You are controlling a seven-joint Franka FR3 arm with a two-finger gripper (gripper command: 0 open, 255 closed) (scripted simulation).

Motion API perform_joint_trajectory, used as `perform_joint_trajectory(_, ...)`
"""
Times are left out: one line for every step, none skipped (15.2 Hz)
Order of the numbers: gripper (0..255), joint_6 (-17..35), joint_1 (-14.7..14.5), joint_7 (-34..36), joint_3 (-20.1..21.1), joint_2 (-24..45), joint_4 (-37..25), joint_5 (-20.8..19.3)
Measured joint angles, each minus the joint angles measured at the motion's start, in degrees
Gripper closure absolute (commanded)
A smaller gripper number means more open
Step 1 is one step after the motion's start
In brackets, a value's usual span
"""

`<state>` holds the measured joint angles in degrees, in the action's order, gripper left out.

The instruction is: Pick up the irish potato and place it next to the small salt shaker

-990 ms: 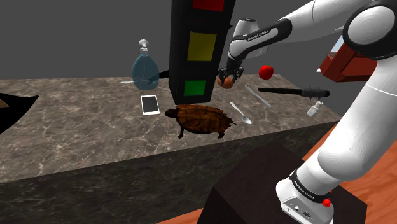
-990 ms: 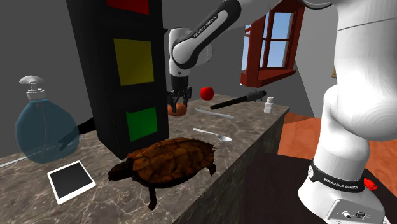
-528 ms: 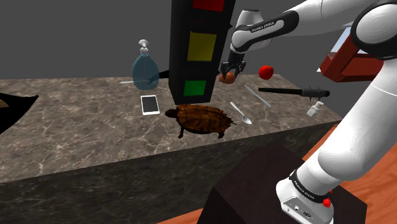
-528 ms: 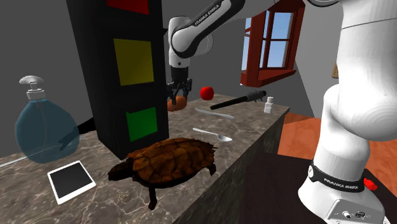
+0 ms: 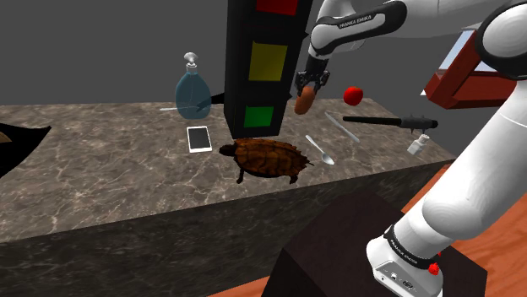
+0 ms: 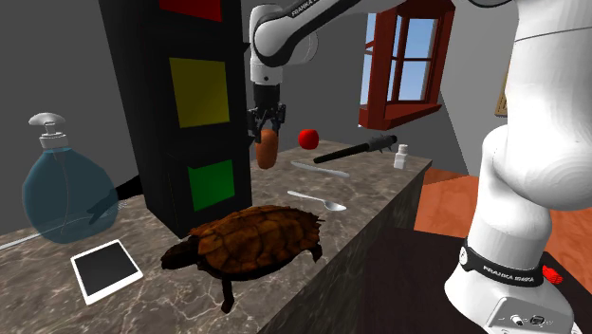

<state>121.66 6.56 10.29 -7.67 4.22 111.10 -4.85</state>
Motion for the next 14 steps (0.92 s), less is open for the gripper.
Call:
perform_joint_trajectory(255,-0.9,0.0,-0.2,0.0,-0.4,-0.5,0.0)
perform_joint_trajectory(255,-1.6,0.0,-0.2,0.0,-0.7,-0.9,0.0)
perform_joint_trajectory(255,-2.3,0.0,-0.1,0.0,-0.7,-1.6,0.0)
perform_joint_trajectory(255,-3.2,0.0,-0.2,0.0,-0.8,-2.4,0.0)
perform_joint_trajectory(255,-3.8,0.0,-0.3,0.0,-1.1,-2.7,0.0)
perform_joint_trajectory(255,-4.4,0.0,-0.3,0.0,-1.3,-3.1,0.0)
perform_joint_trajectory(255,-5.1,0.0,-0.4,0.0,-1.5,-3.7,0.0)
perform_joint_trajectory(255,-5.9,-0.1,-0.3,0.1,-1.6,-4.3,0.0)
perform_joint_trajectory(255,-6.5,-0.1,-0.4,0.0,-1.6,-4.9,0.0)
perform_joint_trajectory(255,-6.4,0.2,-0.9,-0.2,-2.4,-4.1,0.0)
perform_joint_trajectory(255,-6.2,0.5,-1.6,-0.5,-3.7,-2.6,-0.1)
perform_joint_trajectory(255,-6.0,0.9,-2.2,-0.9,-5.2,-1.0,-0.3)
perform_joint_trajectory(255,-5.7,1.3,-2.9,-1.3,-6.4,0.4,-0.4)
perform_joint_trajectory(255,-5.3,1.7,-3.5,-1.7,-8.0,2.4,-0.7)
